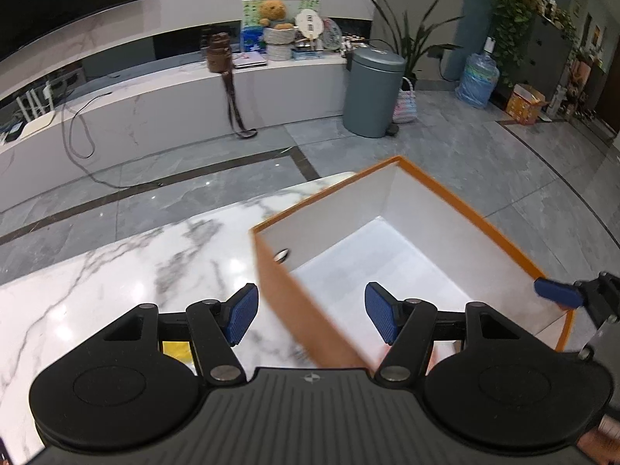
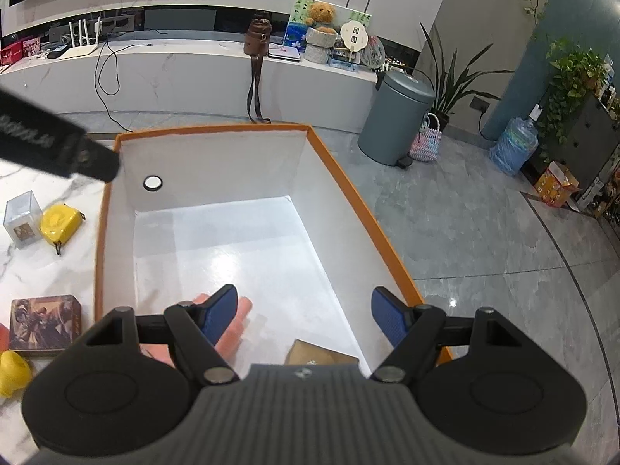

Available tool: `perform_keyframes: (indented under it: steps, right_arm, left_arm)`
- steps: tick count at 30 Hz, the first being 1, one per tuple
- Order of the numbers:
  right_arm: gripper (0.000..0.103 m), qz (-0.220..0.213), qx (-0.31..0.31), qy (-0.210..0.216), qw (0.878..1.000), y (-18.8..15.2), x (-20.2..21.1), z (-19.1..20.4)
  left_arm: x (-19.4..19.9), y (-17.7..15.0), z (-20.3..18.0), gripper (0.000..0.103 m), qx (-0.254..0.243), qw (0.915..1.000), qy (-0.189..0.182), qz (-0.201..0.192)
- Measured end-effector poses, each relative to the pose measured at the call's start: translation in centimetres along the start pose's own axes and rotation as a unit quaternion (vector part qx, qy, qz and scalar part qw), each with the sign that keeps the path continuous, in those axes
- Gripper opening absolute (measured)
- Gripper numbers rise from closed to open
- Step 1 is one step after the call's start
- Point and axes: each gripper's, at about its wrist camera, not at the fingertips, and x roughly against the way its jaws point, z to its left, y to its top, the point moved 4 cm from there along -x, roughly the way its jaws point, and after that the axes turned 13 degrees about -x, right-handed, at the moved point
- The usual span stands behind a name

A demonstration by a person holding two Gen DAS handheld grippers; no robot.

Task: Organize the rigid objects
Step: 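Move both open tools back over the table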

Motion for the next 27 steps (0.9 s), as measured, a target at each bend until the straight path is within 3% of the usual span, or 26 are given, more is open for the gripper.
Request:
perform_keyframes:
  steps: [9, 17, 27]
  right_arm:
    - [0.075, -0.029, -0.003, 0.016, 0.999, 0.7, 1.3, 3.8]
    - [0.075, -0.053, -0.016, 0.059, 0.997, 1.4, 2.4, 7.6]
    - [0.075, -0.069, 0.028, 0.092, 0.993, 0.4, 3.2, 13.0]
  left_arm:
    - [1.9, -4.9, 6.1, 0.076, 0.038, 0.9991, 0.02, -0.001]
    - [4.2, -9.5, 11.7, 0.079, 0.058, 0.9967, 0.056, -0.008]
    - [5.2, -15.6, 16.5, 0.079, 0.117, 0.9909, 0.064, -0.015]
